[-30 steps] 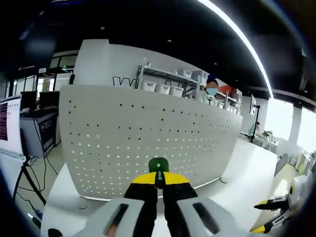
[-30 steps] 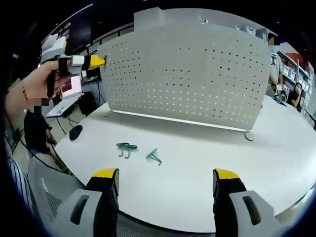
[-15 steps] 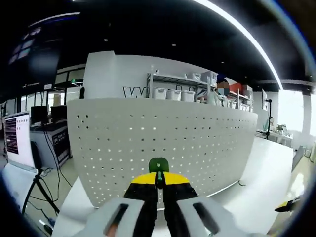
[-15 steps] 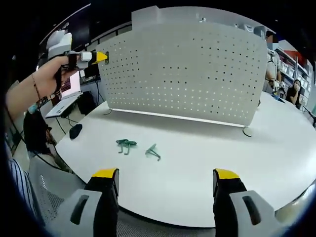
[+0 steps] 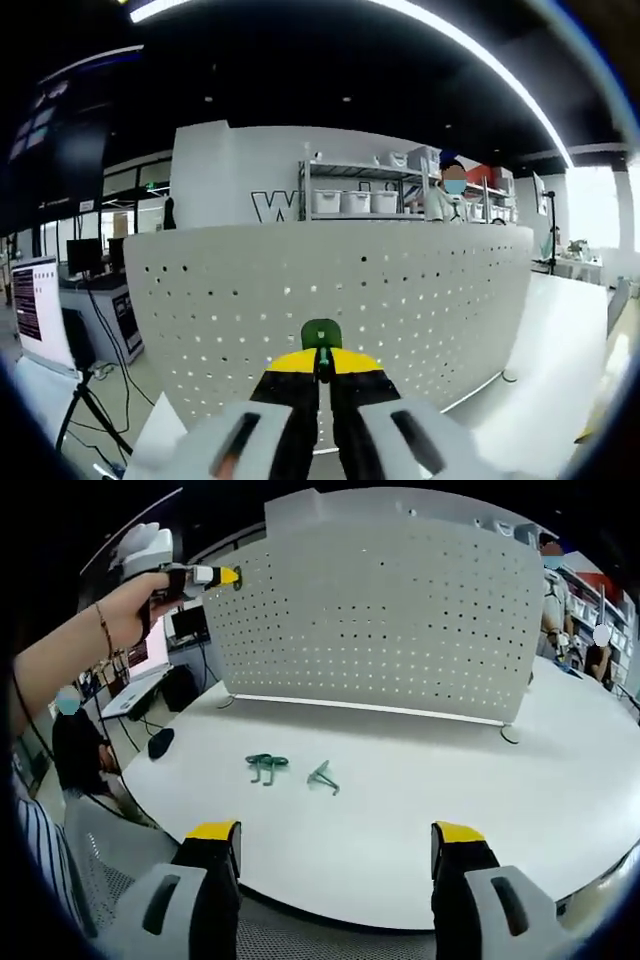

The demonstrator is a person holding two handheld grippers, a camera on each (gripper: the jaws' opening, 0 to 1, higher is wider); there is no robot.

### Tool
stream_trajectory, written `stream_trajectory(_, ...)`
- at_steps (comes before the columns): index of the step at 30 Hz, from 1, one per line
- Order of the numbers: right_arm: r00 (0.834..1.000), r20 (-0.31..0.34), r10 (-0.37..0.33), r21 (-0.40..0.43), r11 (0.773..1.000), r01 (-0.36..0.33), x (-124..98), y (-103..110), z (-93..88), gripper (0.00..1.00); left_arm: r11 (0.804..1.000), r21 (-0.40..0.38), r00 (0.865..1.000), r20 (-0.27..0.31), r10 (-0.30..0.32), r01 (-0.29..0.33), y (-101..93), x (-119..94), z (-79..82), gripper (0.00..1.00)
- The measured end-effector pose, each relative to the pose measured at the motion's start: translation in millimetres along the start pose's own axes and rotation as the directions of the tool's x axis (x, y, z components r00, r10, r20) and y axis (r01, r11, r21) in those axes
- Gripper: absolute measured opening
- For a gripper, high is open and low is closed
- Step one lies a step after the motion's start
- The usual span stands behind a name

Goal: Insert the hook assembly into the mounting plate slot until the hook locks in place.

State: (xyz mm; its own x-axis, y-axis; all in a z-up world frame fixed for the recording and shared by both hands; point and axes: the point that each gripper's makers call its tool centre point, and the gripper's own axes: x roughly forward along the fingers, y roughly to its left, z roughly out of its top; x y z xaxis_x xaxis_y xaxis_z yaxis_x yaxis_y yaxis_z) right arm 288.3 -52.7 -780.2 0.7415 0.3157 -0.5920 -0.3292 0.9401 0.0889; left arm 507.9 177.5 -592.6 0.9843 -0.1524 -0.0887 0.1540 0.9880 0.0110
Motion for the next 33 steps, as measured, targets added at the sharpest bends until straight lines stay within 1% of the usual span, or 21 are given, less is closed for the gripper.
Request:
stream_trajectory(3, 1.000, -0.001, -0.003, 0.010, 1.000, 0.003, 0.9, -1.5, -0.8, 0.75, 0.999, 0.039, 1.000, 0.022, 0.005, -0.006, -1.3, 7.5, 10.1, 0.02)
stream_trajectory(4, 1.000, -0.001, -0.004, 0.011, 1.000, 0.004, 0.9, -2.1, -1.1, 0.75, 0.999, 0.051, 1.000, 0.021, 0.003, -0.004, -2.5, 9.8, 11.8, 0.02)
stream_trajectory(5, 1.000, -0.001, -0.005, 0.015, 1.000, 0.005, 0.9, -2.9, -1.6, 0.74, 0.997, 0.077, 1.000, 0.023, 0.005, -0.007, -2.4, 11.7, 14.2, 0.02)
stream_trajectory(6, 1.000, 0.000, -0.006, 0.017, 1.000, 0.006, 0.7, -3.3, -1.6, 0.74, 0.994, 0.105, 0.999, 0.031, 0.021, -0.024, 0.1, 13.4, 17.2, 0.02)
stream_trajectory(7, 1.000, 0.002, -0.007, 0.020, 1.000, 0.007, 0.6, -3.7, -1.5, 0.74, 0.993, 0.117, 0.999, 0.036, 0.028, -0.032, 0.7, 15.2, 19.4, 0.02)
stream_trajectory(9, 1.000, 0.002, -0.006, 0.023, 1.000, 0.006, 0.2, -4.0, -1.7, 0.74, 0.992, 0.120, 0.998, 0.046, 0.037, -0.043, 1.4, 20.9, 23.7, 0.02)
stream_trajectory(13, 1.000, 0.008, -0.004, 0.027, 1.000, 0.004, -0.2, -4.5, -1.7, 0.74, 0.994, 0.096, 0.997, 0.057, 0.047, -0.052, 4.6, 31.5, 28.7, 0.02)
stream_trajectory(14, 1.000, 0.007, -0.004, 0.027, 1.000, 0.004, 0.0, -4.8, -2.2, 0.74, 0.994, 0.091, 0.996, 0.066, 0.052, -0.058, 5.9, 34.3, 31.4, 0.02)
stream_trajectory(17, 1.000, 0.006, -0.004, 0.035, 0.999, 0.004, 0.2, -5.5, -2.7, 0.74, 0.993, 0.093, 0.995, 0.079, 0.059, -0.066, 7.3, 40.2, 36.2, 0.02)
stream_trajectory(23, 1.000, 0.003, 0.001, 0.047, 0.999, -0.001, 1.0, -5.6, -3.8, 0.73, 0.991, 0.103, 0.993, 0.090, 0.070, -0.080, 6.5, 52.8, 39.5, 0.02)
stream_trajectory(26, 1.000, 0.003, 0.002, 0.050, 0.999, -0.002, 0.3, -6.0, -3.7, 0.73, 0.991, 0.105, 0.993, 0.089, 0.075, -0.084, 5.7, 59.3, 38.8, 0.02)
stream_trajectory(31, 1.000, -0.001, -0.002, 0.072, 0.997, 0.002, 0.1, -9.1, -4.6, 0.72, 0.991, 0.102, 0.992, 0.096, 0.082, -0.091, 3.1, 64.1, 39.2, 0.02)
stream_trajectory(33, 1.000, -0.001, -0.001, 0.077, 0.997, 0.001, 0.3, -9.0, -4.5, 0.72, 0.990, 0.100, 0.990, 0.107, 0.092, -0.103, 5.3, 67.3, 41.1, 0.02)
